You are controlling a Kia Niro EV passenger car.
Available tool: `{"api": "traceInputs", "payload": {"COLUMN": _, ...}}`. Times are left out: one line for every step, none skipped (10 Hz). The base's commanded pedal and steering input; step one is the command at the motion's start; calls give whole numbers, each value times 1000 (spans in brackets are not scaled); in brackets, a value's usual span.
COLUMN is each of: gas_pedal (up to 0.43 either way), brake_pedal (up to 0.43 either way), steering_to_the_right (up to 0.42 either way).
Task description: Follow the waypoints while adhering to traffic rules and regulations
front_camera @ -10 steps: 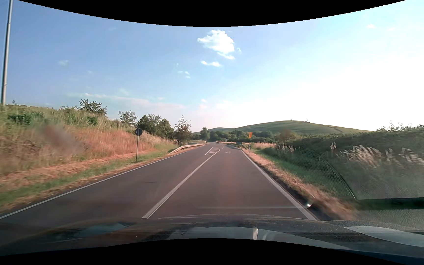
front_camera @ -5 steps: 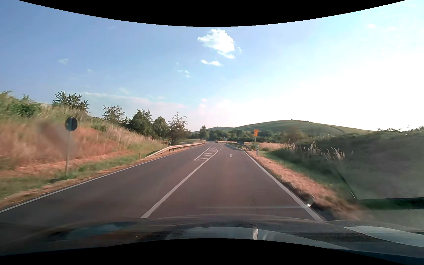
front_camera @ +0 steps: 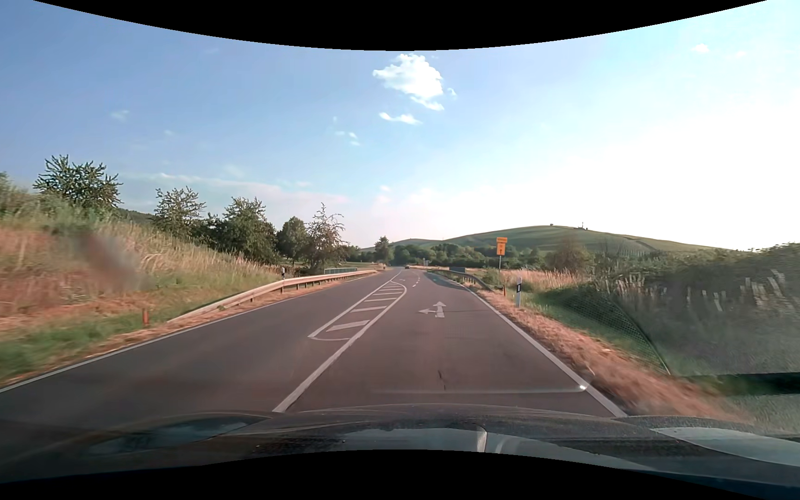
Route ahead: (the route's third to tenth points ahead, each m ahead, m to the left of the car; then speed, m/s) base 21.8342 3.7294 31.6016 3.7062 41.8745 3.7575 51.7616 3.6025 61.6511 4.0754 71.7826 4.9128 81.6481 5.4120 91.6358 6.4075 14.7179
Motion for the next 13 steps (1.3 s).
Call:
{"api": "traceInputs", "payload": {"gas_pedal": 0, "brake_pedal": 0, "steering_to_the_right": 0}}
{"api": "traceInputs", "payload": {"gas_pedal": 0, "brake_pedal": 0, "steering_to_the_right": 0}}
{"api": "traceInputs", "payload": {"gas_pedal": 0, "brake_pedal": 0, "steering_to_the_right": 0}}
{"api": "traceInputs", "payload": {"gas_pedal": 0, "brake_pedal": 0, "steering_to_the_right": 0}}
{"api": "traceInputs", "payload": {"gas_pedal": 0, "brake_pedal": 0, "steering_to_the_right": 0}}
{"api": "traceInputs", "payload": {"gas_pedal": 0, "brake_pedal": 0, "steering_to_the_right": 0}}
{"api": "traceInputs", "payload": {"gas_pedal": 0, "brake_pedal": 0, "steering_to_the_right": -3}}
{"api": "traceInputs", "payload": {"gas_pedal": 0, "brake_pedal": 0, "steering_to_the_right": -7}}
{"api": "traceInputs", "payload": {"gas_pedal": 0, "brake_pedal": 0, "steering_to_the_right": -11}}
{"api": "traceInputs", "payload": {"gas_pedal": 0, "brake_pedal": 6, "steering_to_the_right": -13}}
{"api": "traceInputs", "payload": {"gas_pedal": 0, "brake_pedal": 12, "steering_to_the_right": -14}}
{"api": "traceInputs", "payload": {"gas_pedal": 0, "brake_pedal": 30, "steering_to_the_right": -16}}
{"api": "traceInputs", "payload": {"gas_pedal": 0, "brake_pedal": 49, "steering_to_the_right": -17}}
